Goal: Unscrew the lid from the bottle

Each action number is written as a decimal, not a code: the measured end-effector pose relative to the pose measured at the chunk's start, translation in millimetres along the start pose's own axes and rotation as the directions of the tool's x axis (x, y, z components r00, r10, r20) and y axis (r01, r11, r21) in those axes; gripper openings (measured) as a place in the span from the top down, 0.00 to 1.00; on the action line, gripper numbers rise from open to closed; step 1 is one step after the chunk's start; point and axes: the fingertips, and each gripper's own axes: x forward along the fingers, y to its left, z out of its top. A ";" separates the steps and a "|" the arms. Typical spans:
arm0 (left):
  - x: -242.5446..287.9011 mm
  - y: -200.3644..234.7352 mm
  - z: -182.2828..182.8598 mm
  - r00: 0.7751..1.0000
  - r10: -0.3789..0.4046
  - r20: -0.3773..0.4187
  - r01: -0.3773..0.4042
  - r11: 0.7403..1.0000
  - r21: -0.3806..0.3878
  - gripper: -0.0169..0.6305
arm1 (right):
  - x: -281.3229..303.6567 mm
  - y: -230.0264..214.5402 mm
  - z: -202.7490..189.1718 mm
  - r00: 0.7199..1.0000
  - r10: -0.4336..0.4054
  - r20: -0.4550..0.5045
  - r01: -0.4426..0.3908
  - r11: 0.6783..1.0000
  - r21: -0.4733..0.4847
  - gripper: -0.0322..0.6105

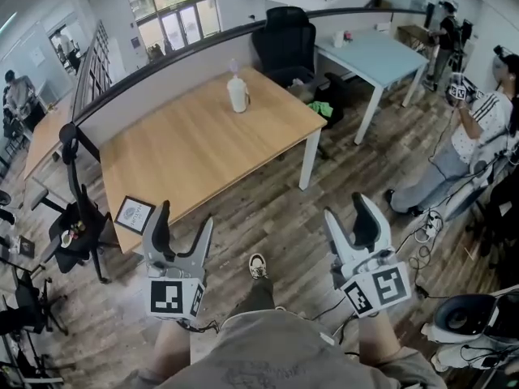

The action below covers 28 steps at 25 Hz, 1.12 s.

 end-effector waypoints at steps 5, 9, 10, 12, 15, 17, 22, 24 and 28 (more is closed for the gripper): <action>39.3 12.5 -11.6 1.000 -0.013 -0.004 0.013 1.000 -0.009 0.46 | 34.8 -17.5 -12.1 1.000 -0.007 -0.030 0.007 1.000 -0.003 0.58; 76.6 28.9 -24.4 1.000 -0.017 -0.014 0.017 1.000 -0.021 0.46 | 72.7 -28.9 -23.5 0.998 -0.001 -0.056 0.001 1.000 -0.004 0.58; 86.3 34.5 -28.2 1.000 -0.018 -0.018 0.017 1.000 -0.021 0.46 | 83.4 -31.1 -26.5 0.998 0.001 -0.063 -0.001 1.000 -0.005 0.58; 107.7 47.8 -34.9 1.000 -0.021 -0.024 0.020 1.000 -0.021 0.46 | 107.4 -35.4 -31.1 0.997 0.003 -0.077 -0.003 1.000 -0.010 0.58; 143.2 68.3 -42.5 0.999 -0.032 -0.029 0.031 0.999 -0.029 0.46 | 148.1 -43.4 -35.1 0.995 0.005 -0.098 -0.006 1.000 -0.011 0.58; 165.8 83.1 -47.8 0.999 -0.038 -0.035 0.037 0.999 -0.029 0.46 | 176.8 -47.9 -37.1 0.994 0.011 -0.107 -0.011 1.000 -0.004 0.58; 218.1 128.7 -63.2 0.999 -0.032 -0.043 0.030 0.999 -0.038 0.44 | 251.2 -52.0 -43.9 0.991 0.025 -0.131 -0.027 1.000 -0.008 0.58; 235.3 144.8 -70.7 0.998 -0.028 -0.048 0.026 0.999 -0.043 0.43 | 278.2 -53.0 -48.7 0.990 0.033 -0.138 -0.034 0.999 -0.008 0.58; 267.9 171.7 -86.3 0.998 -0.028 -0.060 0.025 0.999 -0.047 0.43 | 325.5 -59.3 -57.1 0.991 0.039 -0.129 -0.039 0.999 0.002 0.58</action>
